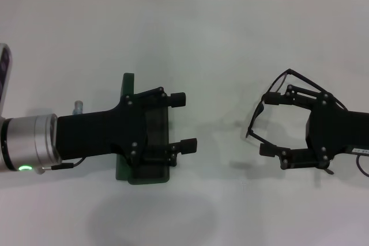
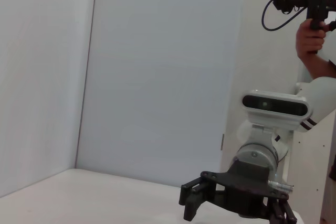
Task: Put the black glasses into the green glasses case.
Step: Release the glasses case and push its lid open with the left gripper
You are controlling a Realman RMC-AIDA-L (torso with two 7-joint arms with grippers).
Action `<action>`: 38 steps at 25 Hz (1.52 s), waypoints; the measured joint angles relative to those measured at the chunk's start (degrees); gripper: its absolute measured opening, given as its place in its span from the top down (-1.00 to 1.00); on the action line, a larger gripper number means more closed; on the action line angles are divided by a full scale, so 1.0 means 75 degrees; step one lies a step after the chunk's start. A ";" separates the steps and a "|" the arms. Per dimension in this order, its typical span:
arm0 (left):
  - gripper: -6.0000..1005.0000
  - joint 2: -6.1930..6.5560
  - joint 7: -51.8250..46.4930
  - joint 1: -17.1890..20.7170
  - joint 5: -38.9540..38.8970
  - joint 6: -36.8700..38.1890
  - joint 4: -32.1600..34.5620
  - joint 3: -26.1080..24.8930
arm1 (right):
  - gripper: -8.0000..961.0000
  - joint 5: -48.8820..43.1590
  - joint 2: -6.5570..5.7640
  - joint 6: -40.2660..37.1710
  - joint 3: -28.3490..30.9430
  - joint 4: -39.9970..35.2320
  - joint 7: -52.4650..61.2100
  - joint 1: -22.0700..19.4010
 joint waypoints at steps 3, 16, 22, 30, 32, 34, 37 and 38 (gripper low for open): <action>-0.77 0.0000 0.0000 0.0000 0.0000 0.0000 -0.0015 0.0000 | -0.84 0.0000 0.0007 0.0003 0.0000 0.0000 -0.0001 -0.0012; -0.76 -0.0108 -0.0236 0.0060 -0.0024 0.0001 -0.0057 -0.0466 | -0.84 -0.0001 0.0030 0.0005 0.0000 -0.0001 -0.0016 -0.0084; -0.75 0.0023 -0.1879 0.0049 0.0107 -0.0064 0.0491 -0.1070 | -0.84 -0.0001 0.0032 0.0004 0.0000 -0.0024 -0.0016 -0.0161; -0.74 0.0200 -0.6435 0.0318 0.2285 -0.0930 0.3763 -0.1438 | -0.84 -0.0010 0.0031 -0.0009 0.0000 -0.0004 -0.0025 -0.0173; -0.74 0.0169 -0.6986 0.0320 0.2796 -0.0932 0.4259 -0.1545 | -0.84 -0.0016 0.0031 -0.0009 0.0000 -0.0003 -0.0027 -0.0173; -0.74 0.0081 -0.8250 0.0333 0.3953 -0.0897 0.5365 -0.1649 | -0.84 -0.0021 0.0030 -0.0006 0.0000 -0.0002 -0.0026 -0.0173; -0.73 -0.0137 -0.9501 0.0339 0.5203 -0.0689 0.6571 -0.1598 | -0.84 -0.0025 0.0021 -0.0002 0.0000 0.0007 -0.0034 -0.0173; -0.73 -0.0194 -0.9651 0.0339 0.5360 -0.0621 0.6723 -0.1592 | -0.84 -0.0026 0.0021 -0.0002 0.0000 0.0010 -0.0049 -0.0173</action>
